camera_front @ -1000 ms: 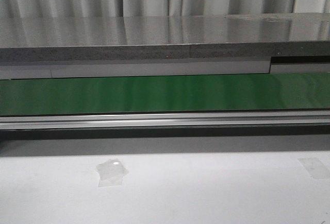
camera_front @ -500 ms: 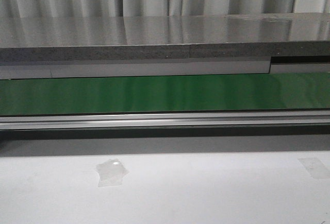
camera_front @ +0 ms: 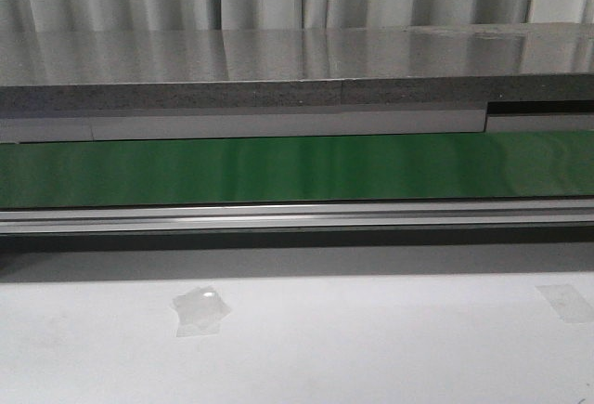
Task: Move button from left to right
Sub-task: 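Open the left gripper and descend around the yellow button's black body, then close the left gripper on the button and lift it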
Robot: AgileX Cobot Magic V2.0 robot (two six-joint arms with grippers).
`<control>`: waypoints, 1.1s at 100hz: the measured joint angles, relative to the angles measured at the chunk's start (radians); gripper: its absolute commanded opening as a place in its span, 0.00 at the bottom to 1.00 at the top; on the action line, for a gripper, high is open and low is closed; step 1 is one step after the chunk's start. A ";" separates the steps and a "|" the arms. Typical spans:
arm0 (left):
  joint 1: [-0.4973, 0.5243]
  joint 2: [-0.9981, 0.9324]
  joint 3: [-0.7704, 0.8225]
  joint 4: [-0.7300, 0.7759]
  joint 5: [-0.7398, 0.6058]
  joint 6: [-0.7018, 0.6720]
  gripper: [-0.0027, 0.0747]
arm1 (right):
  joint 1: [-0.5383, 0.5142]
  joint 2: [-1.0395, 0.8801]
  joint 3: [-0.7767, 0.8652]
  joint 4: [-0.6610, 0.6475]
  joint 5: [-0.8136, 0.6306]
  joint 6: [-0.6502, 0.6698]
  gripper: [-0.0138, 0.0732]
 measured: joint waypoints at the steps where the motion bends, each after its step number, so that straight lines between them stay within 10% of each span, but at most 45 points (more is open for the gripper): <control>1: 0.000 0.005 0.000 0.000 -0.005 0.000 0.90 | 0.000 0.000 0.000 0.000 0.000 0.000 0.08; 110: 0.006 0.561 -0.377 -0.001 0.008 0.001 0.90 | 0.000 0.000 0.000 0.000 0.000 0.000 0.08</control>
